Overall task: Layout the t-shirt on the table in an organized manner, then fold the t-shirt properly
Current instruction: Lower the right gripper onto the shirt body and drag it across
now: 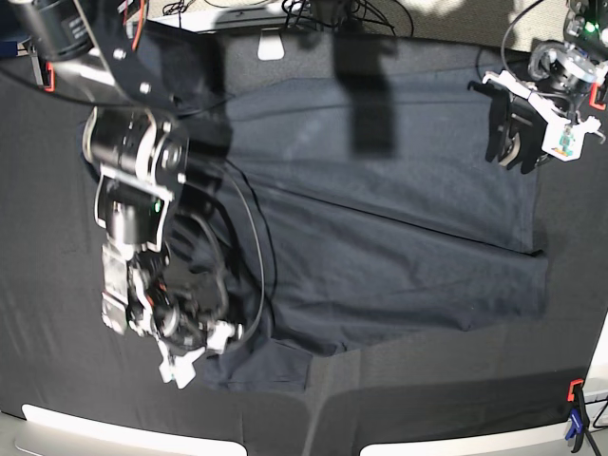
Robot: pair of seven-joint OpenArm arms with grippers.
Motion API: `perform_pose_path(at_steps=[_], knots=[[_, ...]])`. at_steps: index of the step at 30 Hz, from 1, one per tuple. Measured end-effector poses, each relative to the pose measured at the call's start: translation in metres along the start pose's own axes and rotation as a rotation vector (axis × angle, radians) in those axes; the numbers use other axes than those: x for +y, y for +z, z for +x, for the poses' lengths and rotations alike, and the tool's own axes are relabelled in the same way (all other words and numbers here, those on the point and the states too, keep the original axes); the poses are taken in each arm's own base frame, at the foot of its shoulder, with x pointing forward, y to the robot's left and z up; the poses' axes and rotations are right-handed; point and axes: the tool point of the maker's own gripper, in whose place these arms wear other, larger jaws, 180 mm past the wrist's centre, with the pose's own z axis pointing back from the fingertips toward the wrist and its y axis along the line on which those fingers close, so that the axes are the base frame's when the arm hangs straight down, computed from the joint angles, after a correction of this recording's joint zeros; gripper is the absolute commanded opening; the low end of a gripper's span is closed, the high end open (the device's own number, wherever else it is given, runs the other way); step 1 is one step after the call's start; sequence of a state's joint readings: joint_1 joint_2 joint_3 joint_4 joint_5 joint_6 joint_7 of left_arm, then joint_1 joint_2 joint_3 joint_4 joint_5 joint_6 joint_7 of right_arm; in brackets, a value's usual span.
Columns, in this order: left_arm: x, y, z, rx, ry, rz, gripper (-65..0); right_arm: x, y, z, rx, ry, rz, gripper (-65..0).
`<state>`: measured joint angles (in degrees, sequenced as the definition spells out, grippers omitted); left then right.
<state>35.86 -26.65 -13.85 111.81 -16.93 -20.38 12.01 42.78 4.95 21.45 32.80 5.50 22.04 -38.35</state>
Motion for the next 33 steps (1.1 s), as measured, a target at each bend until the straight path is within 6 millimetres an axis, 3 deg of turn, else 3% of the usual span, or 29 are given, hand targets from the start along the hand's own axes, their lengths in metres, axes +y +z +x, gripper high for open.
perform_pose_path(at_steps=[2,4,9,12,17,22,28,33], knots=[[0.0,0.0,0.0,0.0,0.0,0.0,-45.6,-0.003,-0.003,-0.008,0.022,-0.013,-0.008,-35.2],[0.0,0.0,0.0,0.0,0.0,0.0,-45.6,-0.007,-0.005,-0.018,0.046,-0.013,-0.023,-39.3],[0.0,0.0,0.0,-0.001,0.0,0.0,-45.6,-0.009,-0.007,-0.022,0.067,0.022,-0.057,-63.8],[0.0,0.0,0.0,0.0,0.0,0.0,-45.6,0.003,-0.01,-0.018,0.043,0.055,-0.023,-65.0],[0.0,0.0,0.001,-0.003,0.0,0.0,-45.6,0.064,-0.01,-0.019,0.016,0.291,0.229,-65.0],[0.001,0.0,0.006,-0.029,-0.001,0.002,-45.6,0.105,-0.012,-0.034,0.081,0.519,0.229,-65.0],[0.0,0.0,0.005,-0.029,0.001,0.002,-45.6,0.166,-0.011,-0.103,0.145,0.796,0.301,-65.0],[0.001,0.0,0.005,-0.03,0.002,0.004,-45.6,0.206,-0.001,-0.155,0.173,0.907,0.381,-65.0]])
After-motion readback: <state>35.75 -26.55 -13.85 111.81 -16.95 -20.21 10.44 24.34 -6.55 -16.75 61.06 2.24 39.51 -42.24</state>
